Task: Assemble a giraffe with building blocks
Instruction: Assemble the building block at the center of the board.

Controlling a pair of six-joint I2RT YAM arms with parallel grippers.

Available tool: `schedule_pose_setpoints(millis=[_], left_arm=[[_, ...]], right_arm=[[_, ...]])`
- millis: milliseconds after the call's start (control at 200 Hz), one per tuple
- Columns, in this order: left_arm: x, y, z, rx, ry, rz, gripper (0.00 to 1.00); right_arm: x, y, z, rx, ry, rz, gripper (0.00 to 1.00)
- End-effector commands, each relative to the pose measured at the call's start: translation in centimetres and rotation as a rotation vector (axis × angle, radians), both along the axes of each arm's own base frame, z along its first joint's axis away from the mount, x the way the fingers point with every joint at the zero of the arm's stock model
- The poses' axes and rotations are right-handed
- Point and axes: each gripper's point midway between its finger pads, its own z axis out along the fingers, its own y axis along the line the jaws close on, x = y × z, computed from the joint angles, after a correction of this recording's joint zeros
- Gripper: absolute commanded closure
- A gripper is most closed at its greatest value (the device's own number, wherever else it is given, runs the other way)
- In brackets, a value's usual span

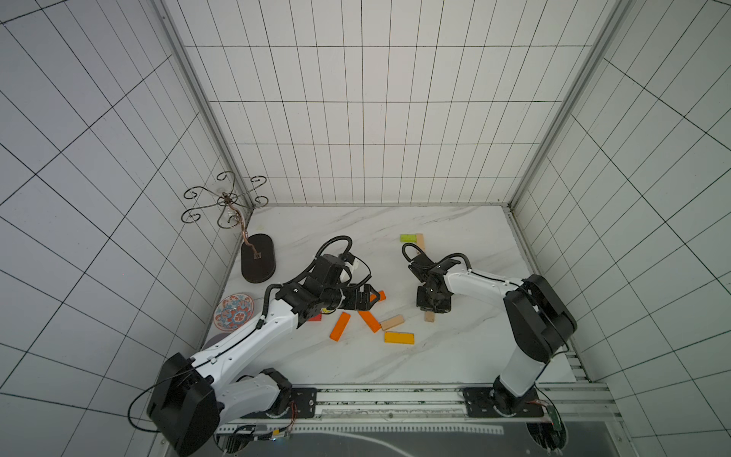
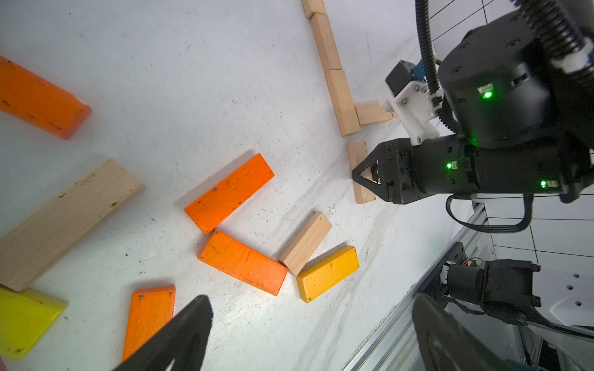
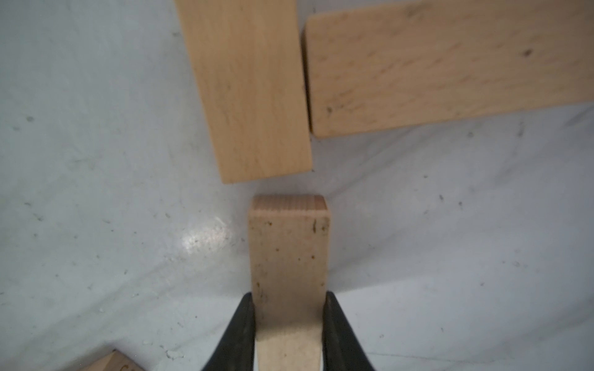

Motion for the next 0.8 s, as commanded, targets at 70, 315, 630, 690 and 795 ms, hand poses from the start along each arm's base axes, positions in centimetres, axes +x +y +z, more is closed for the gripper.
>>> schedule_pose_setpoints(millis=[70,315,630,690,795], left_arm=[[0.8,-0.3,1.0,-0.012,-0.036,0.004,0.03],[0.9,-0.2,0.8,-0.01,-0.031,0.006,0.03],[1.0,-0.1,0.7,-0.011,-0.032,0.007,0.03],[1.0,0.0,0.6,-0.011,-0.029,0.008,0.03],[1.0,0.0,0.6,-0.013,-0.029,0.006,0.03]], right_arm=[[0.7,-0.5,-1.2,-0.042,0.019,-0.005,0.75],[1.0,-0.5,-1.4,-0.047,0.018,-0.004,0.74],[1.7,-0.2,-1.4,-0.041,0.013,-0.01,0.74],[1.8,-0.1,-1.3,-0.039,0.01,-0.01,0.74],[1.9,-0.1,-1.3,-0.041,0.01,-0.011,0.74]])
